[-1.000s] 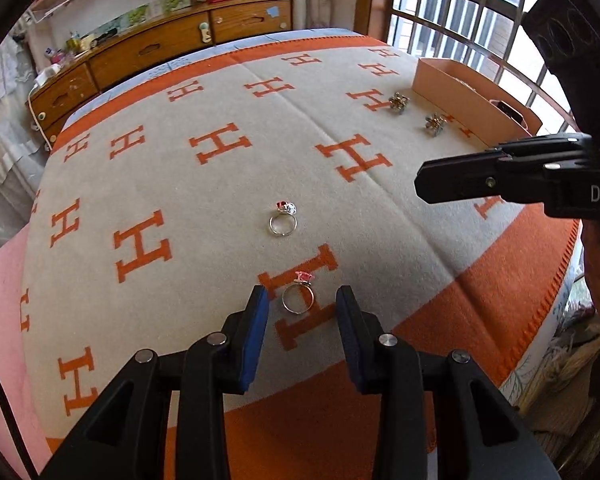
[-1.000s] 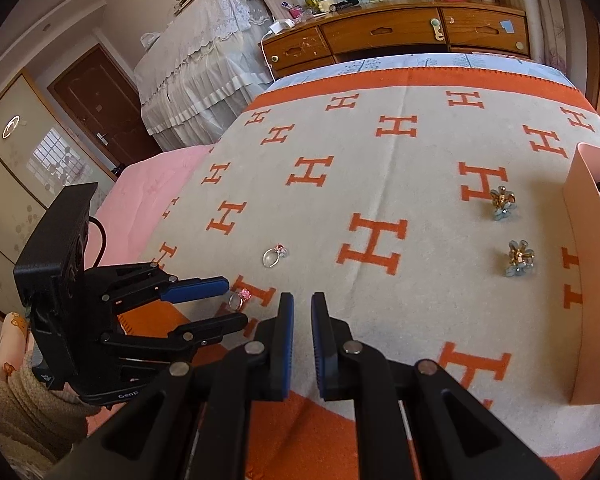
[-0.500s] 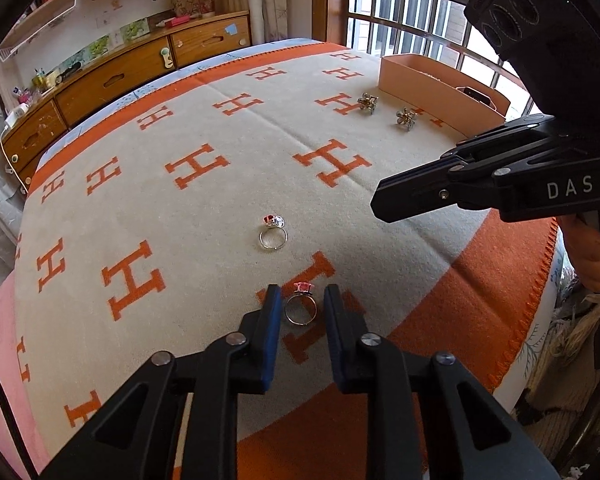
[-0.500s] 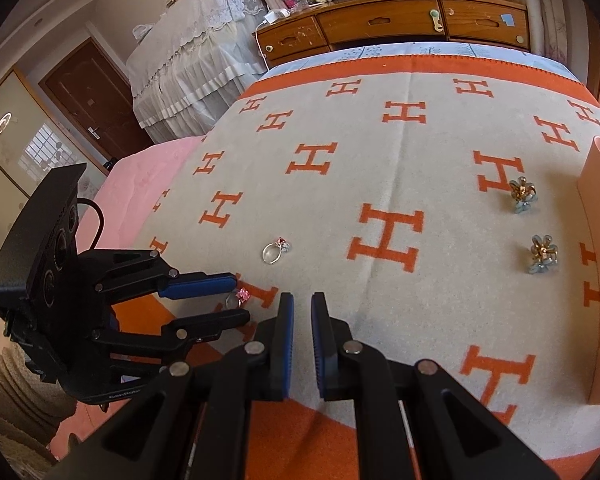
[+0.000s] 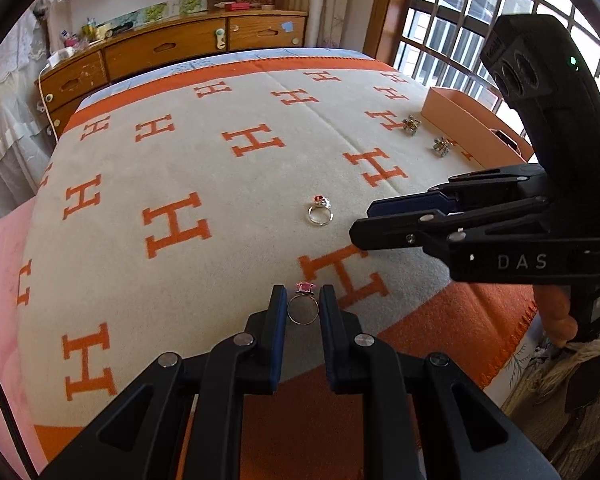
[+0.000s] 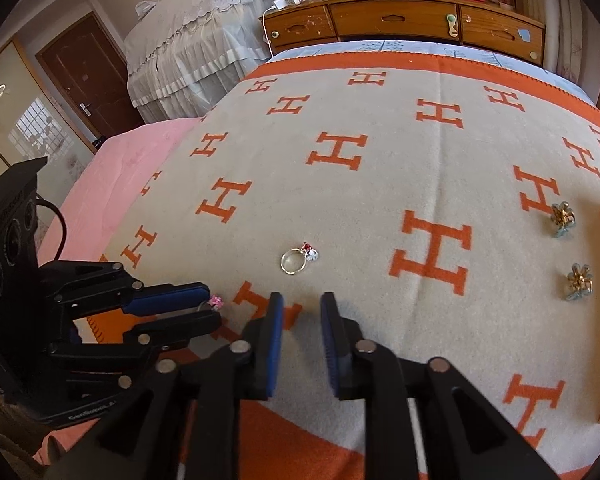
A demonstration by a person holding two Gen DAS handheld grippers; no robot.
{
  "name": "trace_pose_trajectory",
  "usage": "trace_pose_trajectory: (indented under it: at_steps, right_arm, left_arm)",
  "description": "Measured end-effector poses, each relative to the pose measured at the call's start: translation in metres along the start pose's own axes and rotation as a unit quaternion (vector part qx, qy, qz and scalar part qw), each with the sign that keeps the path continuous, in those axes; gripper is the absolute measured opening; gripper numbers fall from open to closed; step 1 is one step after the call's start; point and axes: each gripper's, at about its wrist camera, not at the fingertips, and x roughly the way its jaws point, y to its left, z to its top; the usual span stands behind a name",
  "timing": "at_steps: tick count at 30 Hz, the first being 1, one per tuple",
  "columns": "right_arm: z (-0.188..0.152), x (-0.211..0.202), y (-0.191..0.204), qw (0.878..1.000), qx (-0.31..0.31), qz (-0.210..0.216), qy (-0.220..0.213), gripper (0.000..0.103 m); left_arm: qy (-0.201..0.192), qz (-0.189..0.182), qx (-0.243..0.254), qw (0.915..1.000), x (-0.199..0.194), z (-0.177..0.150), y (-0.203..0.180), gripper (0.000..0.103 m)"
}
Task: Organize jewelry
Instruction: 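Grasp the silver ring with the left tool while the right tool holds its ring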
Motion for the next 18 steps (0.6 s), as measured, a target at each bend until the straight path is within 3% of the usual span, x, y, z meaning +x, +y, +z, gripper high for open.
trace_pose_trajectory:
  at_steps: [7,18]
  right_arm:
    - [0.008,0.014,0.018,0.999,-0.016,-0.029,-0.022,0.039]
    - [0.01,0.026,0.044,0.992,-0.066,-0.1,-0.035,0.039]
  left_arm:
    - [-0.029,-0.006,-0.06,0.9978,-0.02,-0.007,0.024,0.014]
    - [-0.041,-0.035,-0.107,0.9927,-0.026,-0.015,0.045,0.014]
